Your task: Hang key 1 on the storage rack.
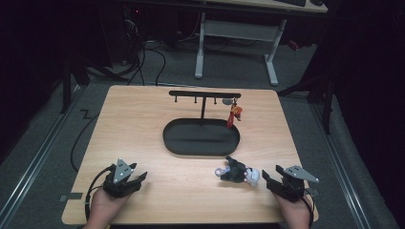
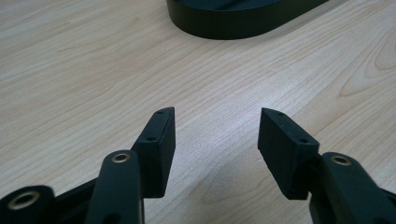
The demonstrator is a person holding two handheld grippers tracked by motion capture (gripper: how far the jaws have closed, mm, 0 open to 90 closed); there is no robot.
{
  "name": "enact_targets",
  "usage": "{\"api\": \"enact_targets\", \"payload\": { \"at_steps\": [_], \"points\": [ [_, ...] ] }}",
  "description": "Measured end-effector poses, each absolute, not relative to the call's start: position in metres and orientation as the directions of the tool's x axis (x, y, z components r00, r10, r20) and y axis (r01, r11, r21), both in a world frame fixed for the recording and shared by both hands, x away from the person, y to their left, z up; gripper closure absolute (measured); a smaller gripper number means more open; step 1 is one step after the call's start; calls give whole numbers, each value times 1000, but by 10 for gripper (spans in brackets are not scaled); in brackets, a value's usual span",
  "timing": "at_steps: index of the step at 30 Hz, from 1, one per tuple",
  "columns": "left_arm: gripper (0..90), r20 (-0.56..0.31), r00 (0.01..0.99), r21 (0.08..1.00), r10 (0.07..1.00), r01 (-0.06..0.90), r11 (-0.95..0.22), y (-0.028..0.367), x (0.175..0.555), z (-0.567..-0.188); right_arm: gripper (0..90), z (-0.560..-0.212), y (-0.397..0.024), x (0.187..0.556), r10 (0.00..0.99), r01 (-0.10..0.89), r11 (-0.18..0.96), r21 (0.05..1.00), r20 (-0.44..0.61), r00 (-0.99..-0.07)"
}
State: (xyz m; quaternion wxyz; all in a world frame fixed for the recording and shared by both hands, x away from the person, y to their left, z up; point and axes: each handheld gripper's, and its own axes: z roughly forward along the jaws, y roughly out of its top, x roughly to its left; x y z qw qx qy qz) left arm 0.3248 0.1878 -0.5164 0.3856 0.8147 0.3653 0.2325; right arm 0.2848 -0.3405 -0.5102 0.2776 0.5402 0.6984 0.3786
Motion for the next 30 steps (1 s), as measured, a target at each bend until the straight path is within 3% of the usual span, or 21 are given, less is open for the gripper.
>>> {"api": "enact_targets", "payload": {
  "at_steps": [15,30],
  "points": [
    [364,96,680,804,727,377,-460,179,323,-517,361,-510,-341,286,967,593,111,798,51,-250],
    [350,93,700,800,708,371,-472,177,322,-518,366,-488,-333,295,946,731,205,651,59,-318]
  ]
}}
